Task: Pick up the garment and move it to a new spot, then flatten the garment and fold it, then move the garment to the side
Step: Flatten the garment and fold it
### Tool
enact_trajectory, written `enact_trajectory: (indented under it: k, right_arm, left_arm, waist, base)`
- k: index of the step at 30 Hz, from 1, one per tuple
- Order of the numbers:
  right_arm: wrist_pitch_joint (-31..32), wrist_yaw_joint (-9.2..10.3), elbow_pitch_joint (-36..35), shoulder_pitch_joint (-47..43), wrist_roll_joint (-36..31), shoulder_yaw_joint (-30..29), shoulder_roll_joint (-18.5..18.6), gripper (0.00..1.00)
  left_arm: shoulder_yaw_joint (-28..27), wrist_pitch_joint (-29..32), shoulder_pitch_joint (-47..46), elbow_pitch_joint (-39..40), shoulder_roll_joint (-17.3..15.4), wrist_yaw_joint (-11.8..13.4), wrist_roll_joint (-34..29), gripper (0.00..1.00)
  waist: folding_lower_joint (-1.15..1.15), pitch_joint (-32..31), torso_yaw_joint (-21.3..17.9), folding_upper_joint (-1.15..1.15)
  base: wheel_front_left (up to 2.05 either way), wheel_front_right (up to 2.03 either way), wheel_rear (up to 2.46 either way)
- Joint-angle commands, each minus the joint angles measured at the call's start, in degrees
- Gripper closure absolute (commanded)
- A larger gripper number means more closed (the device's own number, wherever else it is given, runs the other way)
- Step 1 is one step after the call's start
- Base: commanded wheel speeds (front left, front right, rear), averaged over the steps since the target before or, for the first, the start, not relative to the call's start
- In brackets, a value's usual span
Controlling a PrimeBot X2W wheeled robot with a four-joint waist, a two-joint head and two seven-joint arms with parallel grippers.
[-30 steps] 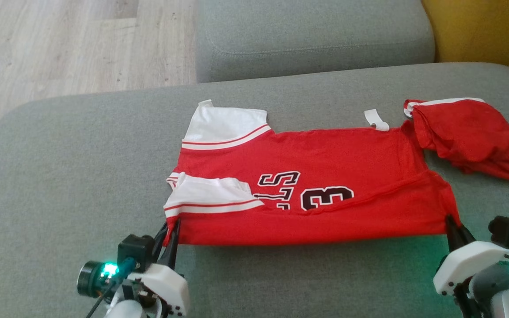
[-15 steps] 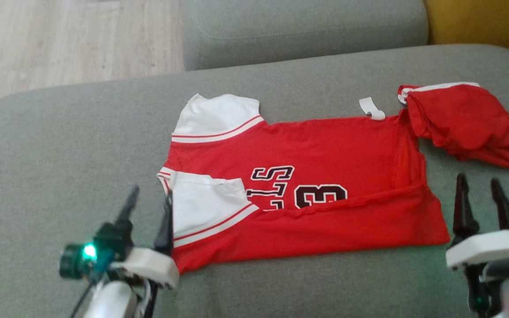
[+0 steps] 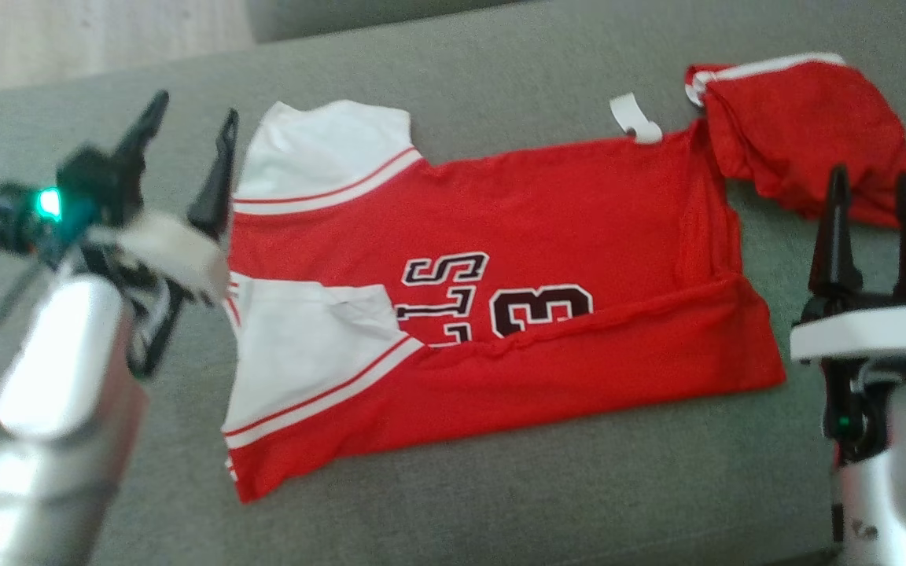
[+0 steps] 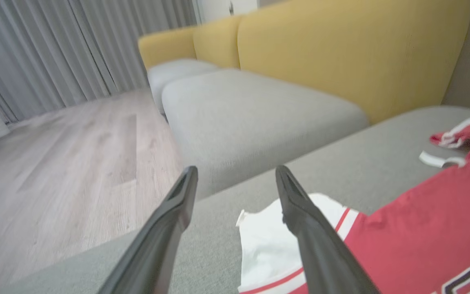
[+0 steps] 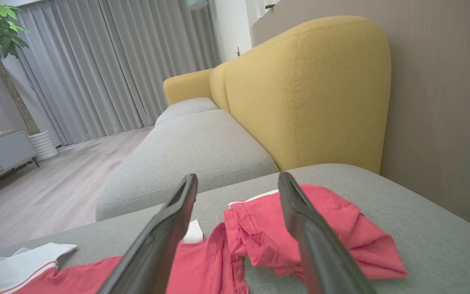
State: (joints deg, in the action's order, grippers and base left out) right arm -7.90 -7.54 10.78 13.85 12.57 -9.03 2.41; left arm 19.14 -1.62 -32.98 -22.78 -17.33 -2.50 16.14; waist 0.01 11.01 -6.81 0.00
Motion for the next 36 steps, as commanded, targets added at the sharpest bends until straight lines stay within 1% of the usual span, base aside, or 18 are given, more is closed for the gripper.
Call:
enact_trajectory:
  k: [1,3,5,7,10,13,17,18,27,28,29,30,32,35,36]
  right_arm:
    - [-0.7,0.05,-2.26,2.7,0.54,1.83,0.47,0.0]
    - [-1.03,0.05,-2.39,3.97,1.04,2.45,0.47,0.0]
    - [-1.4,0.05,-2.47,5.11,1.57,3.25,0.47,0.0]
    - [-1.8,0.05,-2.56,6.1,2.11,4.11,0.47,0.0]
    - [-2.45,0.05,-2.75,7.42,3.2,5.43,0.47,0.0]
    - [-3.17,0.05,-2.77,8.22,4.21,6.55,0.47,0.0]
    - [-3.89,0.05,-2.51,8.67,4.98,7.69,0.47,0.0]
    - [-4.21,0.05,-2.26,8.73,5.18,8.08,0.47,0.0]
    - [-5.07,0.05,-1.05,8.93,5.39,8.69,0.47,0.0]
    - [-5.1,0.05,-0.93,8.95,5.3,8.63,0.47,0.0]
    - [-5.11,0.05,-0.8,8.97,5.16,8.51,0.47,0.0]
    - [-5.08,0.05,-0.68,8.98,4.99,8.36,0.47,0.0]
    - [-4.85,0.05,-0.46,8.98,4.44,7.95,0.47,0.0]
    - [-3.82,0.05,-0.39,9.12,2.85,7.67,0.47,0.0]
    - [-3.82,0.05,-0.39,9.12,2.85,7.67,0.47,0.0]
  left_arm:
    - [-1.02,2.76,-5.47,-0.48,-3.21,-1.46,-0.29,0.0]
    - [0.13,6.72,-9.53,-4.05,-4.52,-3.31,0.58,0.0]
    - [1.87,10.81,-13.26,-7.93,-5.89,-4.41,1.78,0.0]
    - [3.84,13.92,-16.57,-11.3,-7.37,-4.81,2.74,0.0]
    - [7.0,17.66,-20.2,-15.19,-9.61,-4.94,5.92,0.0]
    - [10.13,19.26,-22.76,-17.58,-12.03,-4.96,9.72,0.0]
    - [12.7,19.93,-25.32,-20.02,-14.05,-4.97,13.78,0.0]
    - [14.16,20.15,-26.33,-21.16,-14.71,-4.98,15.39,0.0]
    - [20.35,22.93,-28.55,-25.31,-15.85,-4.98,20.74,0.0]
    - [21.1,23.55,-28.48,-25.55,-15.81,-4.98,21.4,0.34]
    - [21.77,23.82,-28.44,-25.6,-15.81,-4.98,22.04,0.76]
    - [22.27,23.56,-28.51,-25.56,-15.88,-4.98,22.58,1.0]
    - [22.82,21.65,-28.78,-25.68,-16.03,-4.98,23.15,1.0]
    - [22.98,16.97,-29.27,-26.25,-15.55,-4.98,22.91,1.0]
    - [22.98,16.97,-29.27,-26.25,-15.55,-4.98,22.91,1.0]
  waist:
    - [-0.01,3.16,-2.5,0.0]
    - [-0.01,4.79,-3.68,0.0]
    - [-0.01,6.37,-4.96,0.0]
    - [-0.01,7.85,-6.23,0.0]
    - [-0.01,10.13,-8.32,0.0]
    - [-0.01,11.79,-9.97,0.0]
    - [-0.01,13.34,-11.62,0.0]
    - [-0.01,13.77,-12.16,0.0]
    - [-0.01,14.26,-13.44,0.0]
    - [-0.01,14.18,-13.46,0.0]
    - [-0.01,14.06,-13.42,0.0]
    - [-0.01,13.93,-13.35,0.0]
    - [-0.01,13.56,-13.03,0.0]
    - [-0.01,12.52,-12.22,0.0]
    - [-0.01,12.52,-12.22,0.0]
  base:
    - [0.0,0.0,0.0]
    - [0.0,0.0,0.0]
    - [0.0,0.0,0.0]
    - [0.0,0.0,0.0]
    - [0.0,0.0,0.0]
    - [0.0,0.0,0.0]
    - [0.0,0.0,0.0]
    - [0.0,0.0,0.0]
    - [0.0,0.0,0.0]
    - [0.0,0.0,0.0]
    - [0.0,0.0,0.0]
    - [0.0,0.0,0.0]
    - [0.0,0.0,0.0]
    - [0.0,0.0,0.0]
    - [0.0,0.0,0.0]
